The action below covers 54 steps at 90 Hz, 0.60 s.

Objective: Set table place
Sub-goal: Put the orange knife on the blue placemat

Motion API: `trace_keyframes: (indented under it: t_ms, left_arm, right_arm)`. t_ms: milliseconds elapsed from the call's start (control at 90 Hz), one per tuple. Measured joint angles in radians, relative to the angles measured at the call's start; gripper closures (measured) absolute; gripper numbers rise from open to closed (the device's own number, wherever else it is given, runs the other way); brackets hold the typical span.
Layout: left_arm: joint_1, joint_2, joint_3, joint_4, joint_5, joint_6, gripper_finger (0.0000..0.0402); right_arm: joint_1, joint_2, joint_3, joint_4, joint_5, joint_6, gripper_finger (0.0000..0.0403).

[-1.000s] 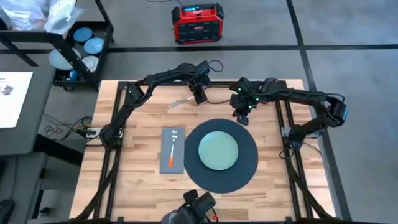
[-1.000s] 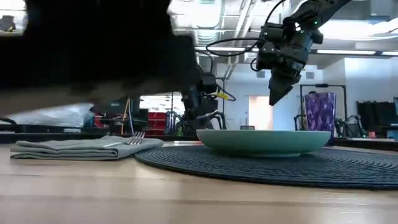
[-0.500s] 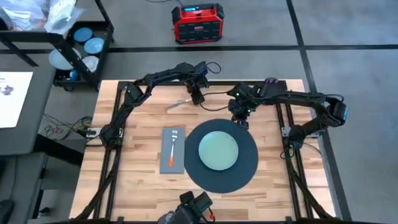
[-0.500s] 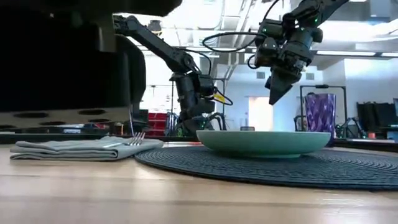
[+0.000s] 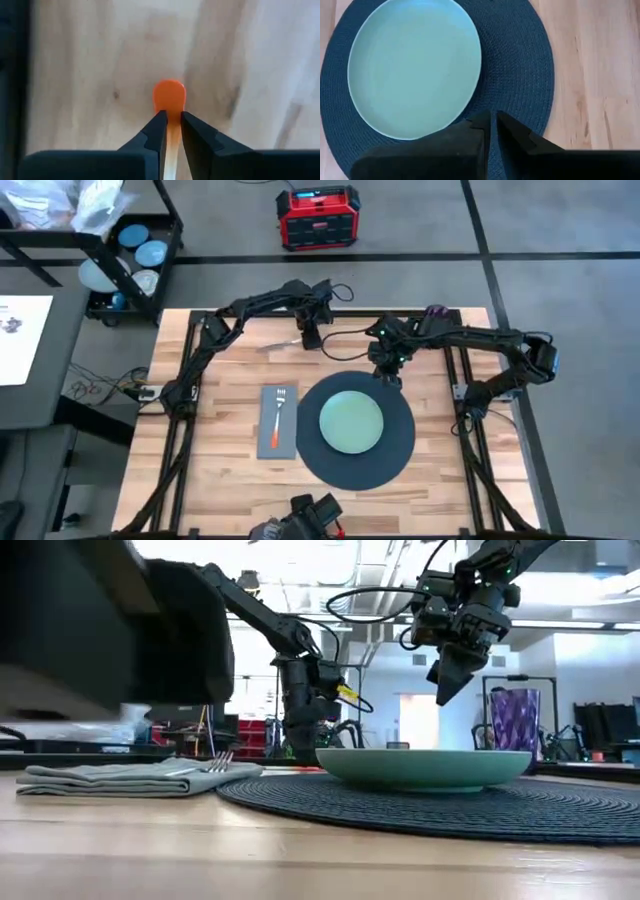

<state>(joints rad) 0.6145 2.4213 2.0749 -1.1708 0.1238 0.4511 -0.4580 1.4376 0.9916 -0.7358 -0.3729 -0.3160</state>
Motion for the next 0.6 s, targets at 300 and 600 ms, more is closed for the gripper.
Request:
trace_keyframes:
  t_ms: [300, 600]
  left_arm:
    - [-0.004, -0.001, 0.000, -0.019, 0.021, 0.062, 0.0360]
    - [-0.025, 0.007, 0.041, -0.010, 0.036, 0.044, 0.0360]
  right_arm:
    - [0.000, 0.000, 0.000, -0.045, -0.023, -0.032, 0.0381]
    - [0.000, 0.000, 0.000, -0.047, -0.023, -0.033, 0.0357]
